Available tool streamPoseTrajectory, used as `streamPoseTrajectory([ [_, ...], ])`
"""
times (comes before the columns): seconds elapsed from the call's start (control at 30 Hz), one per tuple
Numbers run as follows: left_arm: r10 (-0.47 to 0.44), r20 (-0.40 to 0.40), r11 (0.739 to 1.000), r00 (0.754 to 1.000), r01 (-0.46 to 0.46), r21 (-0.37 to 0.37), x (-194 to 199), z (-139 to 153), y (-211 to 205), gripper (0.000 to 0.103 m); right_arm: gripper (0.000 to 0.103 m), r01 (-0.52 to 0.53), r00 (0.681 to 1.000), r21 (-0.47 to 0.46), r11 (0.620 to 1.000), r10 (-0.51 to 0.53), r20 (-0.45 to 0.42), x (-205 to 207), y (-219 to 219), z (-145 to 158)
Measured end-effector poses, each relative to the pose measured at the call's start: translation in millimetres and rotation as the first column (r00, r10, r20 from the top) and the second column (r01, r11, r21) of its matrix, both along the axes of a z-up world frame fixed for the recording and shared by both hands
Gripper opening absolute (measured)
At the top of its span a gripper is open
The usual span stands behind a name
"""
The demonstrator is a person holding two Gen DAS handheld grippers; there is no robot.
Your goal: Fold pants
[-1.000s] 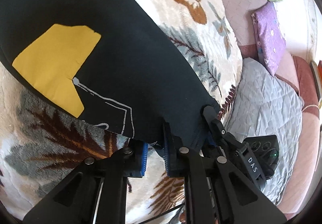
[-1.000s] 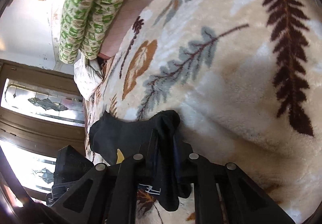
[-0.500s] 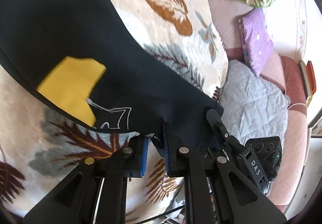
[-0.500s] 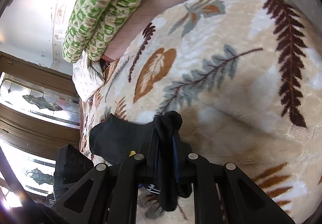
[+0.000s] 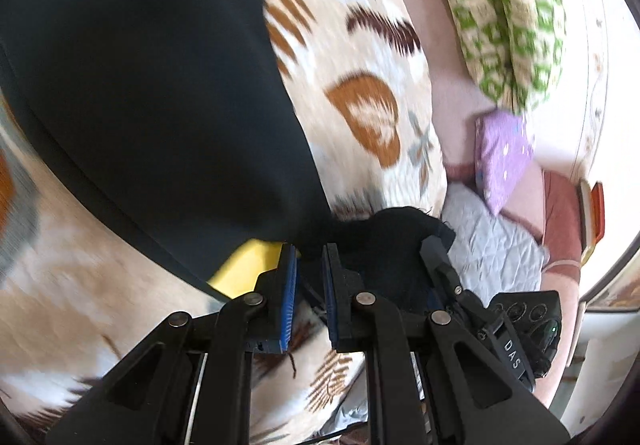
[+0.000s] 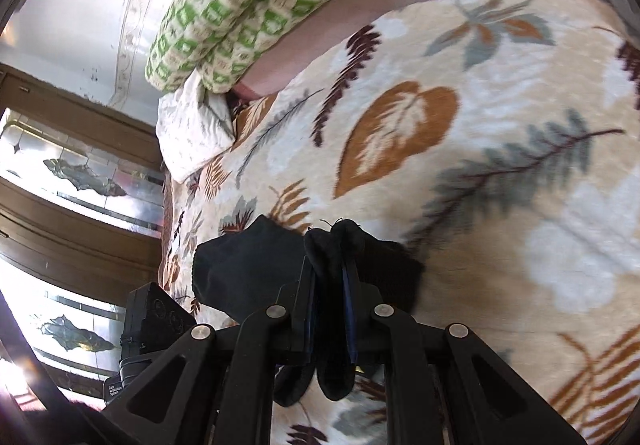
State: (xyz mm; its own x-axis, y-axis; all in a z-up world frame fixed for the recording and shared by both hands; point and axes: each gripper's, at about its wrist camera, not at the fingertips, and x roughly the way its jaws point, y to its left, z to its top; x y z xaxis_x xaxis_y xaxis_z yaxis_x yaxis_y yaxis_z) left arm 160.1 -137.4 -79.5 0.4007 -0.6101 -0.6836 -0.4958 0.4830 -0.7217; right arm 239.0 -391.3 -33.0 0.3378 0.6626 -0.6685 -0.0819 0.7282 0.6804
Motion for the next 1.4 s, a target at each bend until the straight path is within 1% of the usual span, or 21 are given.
streamPoseTrajectory([
  [0.13,0.019,-0.015,1.0,1.0,-0.019,-0.002,3,-7,26,0.011,0.012,-0.042,0.999,-0.003,0.999,0.042,-0.021,10,39,-9],
  [0.27,-0.039,-0.023,0.998,0.999,0.038,-0.04,2,-13,36,0.011,0.012,-0.077,0.996,-0.019,0.997,0.076,-0.042,18,72,-20],
  [0.33,-0.091,-0.004,0.995,0.996,0.091,-0.049,-3,-11,37,0.011,0.012,-0.089,0.995,-0.027,0.996,0.088,-0.05,19,81,-24],
  [0.43,-0.146,0.059,0.989,0.987,0.148,-0.02,-13,-4,36,0.011,0.012,-0.088,0.995,-0.035,0.996,0.086,-0.059,19,81,-28],
  [0.47,-0.166,0.079,0.986,0.983,0.167,-0.006,-15,-3,34,0.014,0.012,-0.08,0.995,-0.033,0.996,0.078,-0.064,19,78,-30],
  [0.5,-0.189,0.102,0.982,0.977,0.189,0.013,-17,-1,31,0.018,0.012,-0.073,0.995,-0.03,0.997,0.071,-0.066,19,76,-30],
  [0.57,-0.243,0.143,0.969,0.959,0.232,0.09,-21,3,21,0.036,0.012,-0.064,0.996,-0.027,0.998,0.062,-0.069,20,72,-31],
  [0.67,-0.294,0.206,0.952,0.933,0.268,0.146,-30,9,13,0.044,0.012,-0.069,0.996,-0.024,0.997,0.067,-0.066,20,71,-28],
  [0.7,-0.323,0.226,0.939,0.919,0.283,0.193,-35,12,9,0.048,0.012,-0.071,0.995,-0.023,0.997,0.069,-0.065,20,71,-27],
  [0.73,-0.343,0.225,0.928,0.912,0.292,0.231,-39,15,6,0.055,0.012,-0.073,0.995,-0.023,0.997,0.071,-0.063,20,71,-26],
  [0.8,-0.388,0.238,0.899,0.891,0.307,0.313,-48,18,0,0.058,0.012,-0.079,0.995,-0.023,0.997,0.078,-0.063,21,72,-26],
  [0.87,-0.414,0.231,0.875,0.88,0.315,0.369,-47,17,-5,0.058,0.012,-0.084,0.995,-0.019,0.996,0.083,-0.061,22,72,-27],
  [1.07,-0.474,0.209,0.815,0.856,0.336,0.473,-22,13,-32,0.058,0.012,-0.081,0.995,-0.001,0.997,0.081,-0.061,20,70,-28],
  [1.1,-0.473,0.209,0.811,0.856,0.33,0.483,-21,14,-34,0.058,0.012,-0.086,0.994,-0.003,0.996,0.086,-0.061,19,70,-28],
  [1.13,-0.456,0.218,0.817,0.863,0.309,0.486,-18,15,-34,0.058,0.012,-0.089,0.994,-0.006,0.996,0.089,-0.06,19,71,-27],
  [1.17,-0.436,0.228,0.825,0.871,0.285,0.489,-16,16,-32,0.054,0.012,-0.092,0.994,-0.004,0.996,0.091,-0.06,19,71,-27],
  [1.2,-0.427,0.232,0.831,0.874,0.278,0.482,-13,15,-32,0.044,0.012,-0.095,0.994,-0.011,0.995,0.094,-0.06,19,71,-26],
  [1.23,-0.427,0.229,0.836,0.875,0.285,0.469,-9,13,-32,0.021,0.012,-0.096,0.994,-0.014,0.995,0.095,-0.059,19,72,-26],
  [1.27,-0.44,0.203,0.835,0.875,0.315,0.452,-5,9,-33,0.012,0.012,-0.097,0.994,-0.013,0.995,0.097,-0.057,19,72,-25],
  [1.3,-0.44,0.187,0.836,0.878,0.324,0.443,-2,6,-34,0.012,0.012,-0.099,0.994,-0.018,0.995,0.098,-0.056,20,72,-24],
  [1.4,-0.429,0.202,0.85,0.88,0.319,0.418,-7,6,-28,0.012,0.013,-0.109,0.992,-0.033,0.994,0.107,-0.06,19,76,-24],
])
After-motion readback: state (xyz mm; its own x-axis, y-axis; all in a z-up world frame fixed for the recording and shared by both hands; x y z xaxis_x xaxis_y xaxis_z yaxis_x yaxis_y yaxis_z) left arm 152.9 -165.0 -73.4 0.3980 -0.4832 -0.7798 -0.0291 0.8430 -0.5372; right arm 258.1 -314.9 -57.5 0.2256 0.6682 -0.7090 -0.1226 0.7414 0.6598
